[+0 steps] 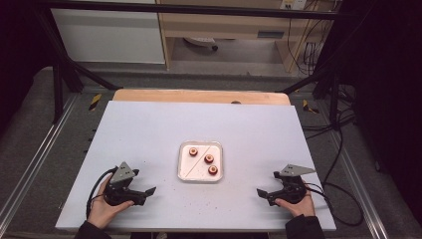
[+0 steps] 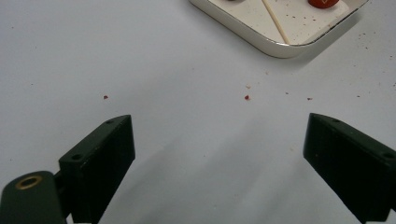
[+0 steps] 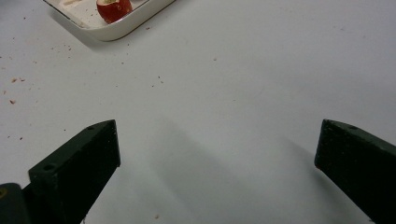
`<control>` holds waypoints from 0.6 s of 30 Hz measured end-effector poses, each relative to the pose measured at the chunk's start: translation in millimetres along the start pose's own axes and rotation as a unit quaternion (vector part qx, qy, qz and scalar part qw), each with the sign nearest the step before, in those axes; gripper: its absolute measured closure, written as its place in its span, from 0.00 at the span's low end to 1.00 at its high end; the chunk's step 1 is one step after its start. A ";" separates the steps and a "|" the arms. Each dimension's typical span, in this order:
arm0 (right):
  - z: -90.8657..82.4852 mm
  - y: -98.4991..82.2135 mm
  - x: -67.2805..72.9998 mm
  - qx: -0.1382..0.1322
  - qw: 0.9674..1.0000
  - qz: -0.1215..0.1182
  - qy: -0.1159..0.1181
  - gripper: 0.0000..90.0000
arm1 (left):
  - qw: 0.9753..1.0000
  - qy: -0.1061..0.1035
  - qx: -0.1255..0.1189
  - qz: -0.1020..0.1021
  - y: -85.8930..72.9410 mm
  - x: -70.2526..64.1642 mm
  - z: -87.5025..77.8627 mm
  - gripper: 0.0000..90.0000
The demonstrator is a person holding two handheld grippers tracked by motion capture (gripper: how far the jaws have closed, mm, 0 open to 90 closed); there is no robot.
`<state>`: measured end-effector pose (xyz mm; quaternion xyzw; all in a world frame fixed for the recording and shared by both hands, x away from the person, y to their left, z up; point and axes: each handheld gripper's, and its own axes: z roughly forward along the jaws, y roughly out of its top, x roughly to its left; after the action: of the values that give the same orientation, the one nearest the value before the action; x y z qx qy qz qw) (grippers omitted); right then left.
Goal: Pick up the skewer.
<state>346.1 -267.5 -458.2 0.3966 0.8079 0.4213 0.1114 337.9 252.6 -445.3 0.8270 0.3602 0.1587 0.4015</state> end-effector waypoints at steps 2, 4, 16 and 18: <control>-0.1 0.0 -0.1 0.002 1.000 -0.001 0.000 0.01 | 1.000 -0.001 0.002 0.002 1.0 -0.6 0.1 0.10; 0.0 0.0 0.1 0.001 1.000 0.000 -0.001 0.01 | 1.000 -0.001 0.002 0.000 1.5 -0.3 0.2 0.10; -0.5 0.3 -0.4 0.000 1.000 0.000 0.000 0.01 | 1.000 -0.004 0.013 0.002 16.8 -10.5 3.3 0.10; -0.7 0.2 -0.2 0.001 1.000 0.001 0.000 0.01 | 1.000 -0.004 0.015 0.003 18.7 -12.4 4.4 0.10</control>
<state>345.9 -268.0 -457.7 0.3971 0.8081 0.4208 0.1105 340.5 233.4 -433.1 0.8348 0.3583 0.1511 0.3897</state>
